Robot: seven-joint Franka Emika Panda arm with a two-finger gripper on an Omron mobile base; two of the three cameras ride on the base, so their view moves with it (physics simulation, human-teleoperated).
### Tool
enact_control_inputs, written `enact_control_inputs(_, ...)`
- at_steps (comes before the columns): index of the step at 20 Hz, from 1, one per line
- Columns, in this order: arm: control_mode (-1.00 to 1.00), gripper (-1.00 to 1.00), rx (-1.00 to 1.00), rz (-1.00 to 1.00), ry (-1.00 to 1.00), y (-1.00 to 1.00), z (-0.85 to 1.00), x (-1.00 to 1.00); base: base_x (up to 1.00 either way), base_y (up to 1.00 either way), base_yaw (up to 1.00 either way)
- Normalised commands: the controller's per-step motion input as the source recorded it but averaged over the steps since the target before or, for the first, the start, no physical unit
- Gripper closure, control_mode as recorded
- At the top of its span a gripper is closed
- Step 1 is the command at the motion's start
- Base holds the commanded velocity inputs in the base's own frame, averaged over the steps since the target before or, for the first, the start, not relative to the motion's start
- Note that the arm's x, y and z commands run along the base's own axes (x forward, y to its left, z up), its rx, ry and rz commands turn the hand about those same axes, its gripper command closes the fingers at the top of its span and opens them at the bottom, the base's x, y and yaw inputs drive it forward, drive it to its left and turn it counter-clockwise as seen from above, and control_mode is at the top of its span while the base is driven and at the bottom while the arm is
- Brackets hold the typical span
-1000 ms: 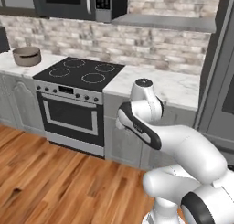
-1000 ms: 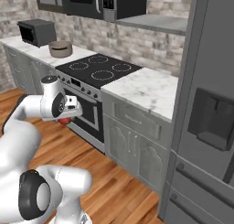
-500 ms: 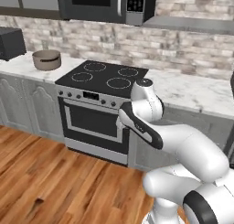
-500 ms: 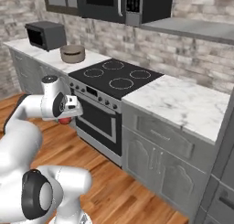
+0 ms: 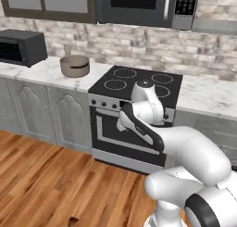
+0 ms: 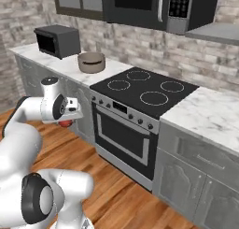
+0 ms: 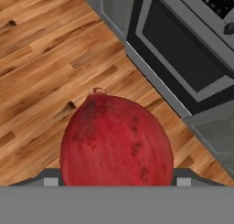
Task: Turn on the sink faucet. Then move the onion from the counter to the sink. Turn off the sink. Move the vegetable from the sink to the pot next to the stove. Finally move the pot to the rear right burner.
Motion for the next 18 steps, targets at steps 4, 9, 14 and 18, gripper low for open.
enact_control_inputs(4, 1.00, 1.00, 0.00, 0.00, 0.00, 0.00, 0.00, 0.00, 0.19, 1.00, -0.25)
enact_control_inputs(9, 1.00, 1.00, 0.00, 0.00, 0.00, 0.00, 0.00, 0.00, 0.16, 0.99, -0.31)
enact_control_inputs(14, 1.00, 1.00, 0.00, 0.00, 0.00, 0.00, 0.00, 0.00, 0.13, 0.82, -0.38)
enact_control_inputs(18, 1.00, 1.00, 0.00, 0.00, 0.00, 0.00, 0.00, 0.00, 0.13, 0.81, -0.43)
